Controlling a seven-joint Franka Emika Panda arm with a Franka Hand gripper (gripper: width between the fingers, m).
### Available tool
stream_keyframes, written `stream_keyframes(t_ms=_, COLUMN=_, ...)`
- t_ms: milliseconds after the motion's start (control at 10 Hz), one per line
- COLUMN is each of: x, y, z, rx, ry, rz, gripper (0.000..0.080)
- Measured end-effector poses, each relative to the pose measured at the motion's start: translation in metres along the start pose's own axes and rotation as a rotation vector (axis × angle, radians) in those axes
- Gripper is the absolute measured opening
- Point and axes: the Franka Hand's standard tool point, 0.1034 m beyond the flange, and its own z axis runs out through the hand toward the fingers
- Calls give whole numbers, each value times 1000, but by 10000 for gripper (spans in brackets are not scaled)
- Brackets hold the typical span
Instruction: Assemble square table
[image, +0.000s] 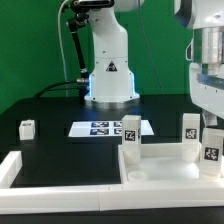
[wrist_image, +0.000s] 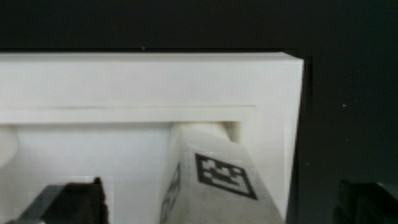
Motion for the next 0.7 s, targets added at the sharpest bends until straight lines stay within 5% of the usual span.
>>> stream_keyframes(t_ms=300, x=3, y=0, z=0, rx=-9, ry=7, rz=-266, gripper=649)
stream_keyframes(t_ms=400, x=9, y=0, z=0, rx=-52, ry=42, rz=-515, gripper=649)
stream_keyframes(t_ms=700, x=12, y=-5, z=-1, rx=-59, ry=55, rz=-890, gripper=649)
